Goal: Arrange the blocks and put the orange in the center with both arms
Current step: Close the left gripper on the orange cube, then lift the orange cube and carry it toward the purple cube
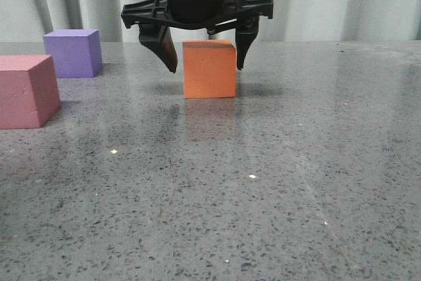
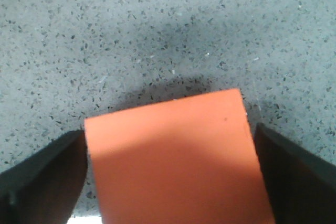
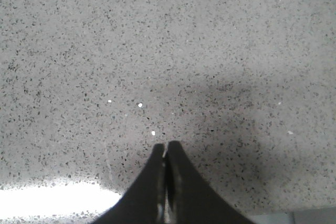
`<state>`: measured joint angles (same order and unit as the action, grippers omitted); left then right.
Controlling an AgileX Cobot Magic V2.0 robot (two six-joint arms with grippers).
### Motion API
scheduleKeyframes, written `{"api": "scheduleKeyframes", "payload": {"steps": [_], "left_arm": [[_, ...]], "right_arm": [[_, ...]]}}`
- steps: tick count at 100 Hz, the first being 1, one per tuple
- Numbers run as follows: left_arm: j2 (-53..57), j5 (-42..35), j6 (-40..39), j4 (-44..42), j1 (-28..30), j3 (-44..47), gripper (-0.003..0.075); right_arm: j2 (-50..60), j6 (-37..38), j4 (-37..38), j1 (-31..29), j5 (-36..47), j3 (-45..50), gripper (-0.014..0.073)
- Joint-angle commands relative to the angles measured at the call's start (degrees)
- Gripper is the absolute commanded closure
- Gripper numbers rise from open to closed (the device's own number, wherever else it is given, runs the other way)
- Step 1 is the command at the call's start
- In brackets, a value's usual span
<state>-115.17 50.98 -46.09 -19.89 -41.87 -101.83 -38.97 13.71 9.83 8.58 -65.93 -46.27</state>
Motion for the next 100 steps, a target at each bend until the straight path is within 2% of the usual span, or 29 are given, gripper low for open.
{"api": "scheduleKeyframes", "payload": {"steps": [1,22,32,52,80,100], "left_arm": [[3.2,-2.5,-0.5,-0.6,-0.4,-1.9,0.0190],[3.2,-2.2,-0.5,-0.6,-0.4,-1.9,0.0449],[3.5,-2.2,-0.1,-0.6,-0.4,-1.9,0.0518],[6.6,1.1,3.3,-1.5,-0.4,-1.9,0.0526],[14.5,7.7,3.3,-12.0,-0.2,-1.9,0.0533],[19.9,9.0,4.3,-12.7,4.0,-0.6,0.0533]], "right_arm": [[0.1,-0.5,0.8,-0.2,3.0,-1.3,0.0661],[0.1,-0.5,0.8,-0.2,3.0,-1.3,0.0661],[0.1,-0.5,0.8,-0.2,3.0,-1.3,0.0661],[0.1,-0.5,0.8,-0.2,3.1,-1.3,0.0661],[0.1,-0.5,0.8,-0.2,3.5,-1.3,0.0661],[0.1,-0.5,0.8,-0.2,3.5,-1.3,0.0661]]}}
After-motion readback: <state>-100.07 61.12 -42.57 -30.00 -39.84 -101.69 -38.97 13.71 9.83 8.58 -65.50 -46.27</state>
